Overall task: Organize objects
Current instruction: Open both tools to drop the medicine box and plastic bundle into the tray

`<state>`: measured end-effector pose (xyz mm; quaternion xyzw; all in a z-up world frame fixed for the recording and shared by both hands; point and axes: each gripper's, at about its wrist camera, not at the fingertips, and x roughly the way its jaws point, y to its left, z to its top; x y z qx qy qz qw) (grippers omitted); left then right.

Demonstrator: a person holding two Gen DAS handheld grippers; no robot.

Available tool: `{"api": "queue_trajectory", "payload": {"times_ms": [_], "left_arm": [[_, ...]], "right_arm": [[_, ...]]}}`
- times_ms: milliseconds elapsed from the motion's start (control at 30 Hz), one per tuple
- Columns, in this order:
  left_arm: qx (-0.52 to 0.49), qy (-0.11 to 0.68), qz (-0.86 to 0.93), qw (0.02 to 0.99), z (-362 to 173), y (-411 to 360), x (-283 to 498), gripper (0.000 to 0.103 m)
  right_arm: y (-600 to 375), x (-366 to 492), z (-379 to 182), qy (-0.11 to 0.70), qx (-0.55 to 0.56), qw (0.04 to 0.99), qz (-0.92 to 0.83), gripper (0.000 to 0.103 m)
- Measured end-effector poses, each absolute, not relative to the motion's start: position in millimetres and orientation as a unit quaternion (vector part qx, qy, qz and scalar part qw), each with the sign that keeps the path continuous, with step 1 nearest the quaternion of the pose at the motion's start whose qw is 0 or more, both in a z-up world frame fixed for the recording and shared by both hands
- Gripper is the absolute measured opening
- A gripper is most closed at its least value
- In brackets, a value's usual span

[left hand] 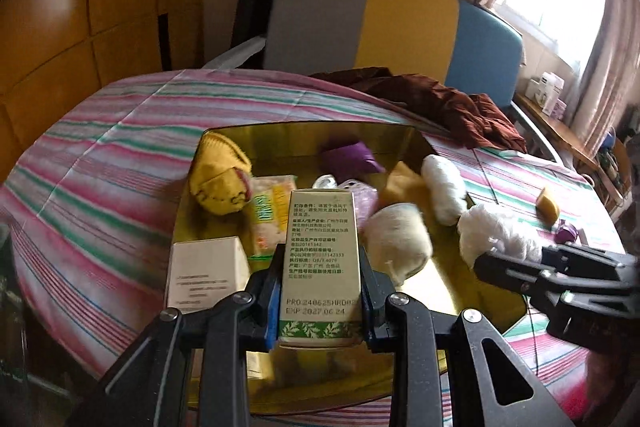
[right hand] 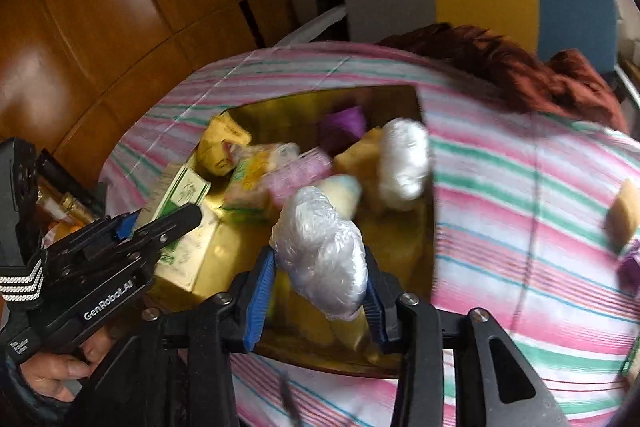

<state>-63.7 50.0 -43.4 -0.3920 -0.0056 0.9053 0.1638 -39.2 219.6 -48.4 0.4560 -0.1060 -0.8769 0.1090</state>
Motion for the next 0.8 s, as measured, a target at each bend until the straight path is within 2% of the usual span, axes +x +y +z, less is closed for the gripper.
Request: {"api": "queue_trajectory", "payload": {"times_ms": [67,200,800], "left_arm": [[-0.400,-0.013,0.902,0.161,-46,46,-66,0.036],[-0.400,-0.014,0.903,0.157,-47,41,-64,0.054],[-0.353,0.013,0.923,0.151,-21,41,-47,0.061]], "right_arm": [[212,-41,-52,-0.105,0.464,0.125,-0.870,0.049],[204,-39,-59,-0.107,0.472,0.129,-0.865,0.049],[219,-20,-37,-0.066,0.447,0.036,-0.892,0.049]]}}
